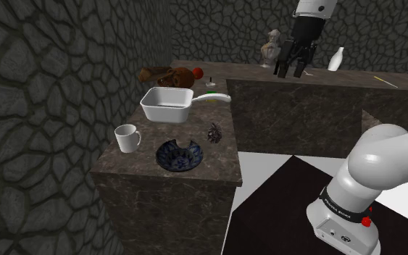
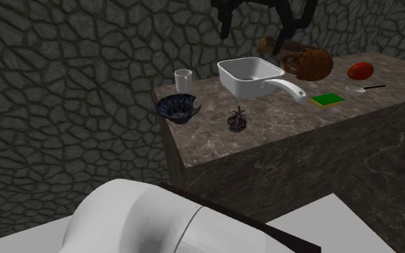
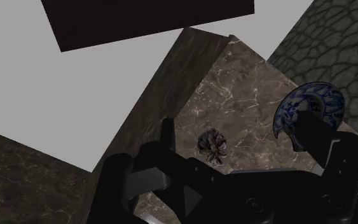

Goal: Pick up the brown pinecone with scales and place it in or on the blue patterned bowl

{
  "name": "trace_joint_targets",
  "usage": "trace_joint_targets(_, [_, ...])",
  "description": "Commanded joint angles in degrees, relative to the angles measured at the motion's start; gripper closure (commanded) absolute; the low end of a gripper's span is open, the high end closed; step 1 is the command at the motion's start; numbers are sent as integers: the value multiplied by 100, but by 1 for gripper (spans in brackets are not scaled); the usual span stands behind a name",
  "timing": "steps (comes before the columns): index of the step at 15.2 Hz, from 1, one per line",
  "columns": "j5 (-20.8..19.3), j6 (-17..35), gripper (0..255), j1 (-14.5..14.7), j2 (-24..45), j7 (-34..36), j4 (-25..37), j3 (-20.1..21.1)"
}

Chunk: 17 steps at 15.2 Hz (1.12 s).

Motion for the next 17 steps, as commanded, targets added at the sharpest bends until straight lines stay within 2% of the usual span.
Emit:
trace_joint_targets(1, [0, 0, 0, 0, 0, 0, 0, 0])
trace_joint_targets(9, [197, 1819, 0, -88, 651, 549, -885, 464])
trace_joint_targets(17, [271, 3664, 0, -198, 1911, 1127, -1197, 906])
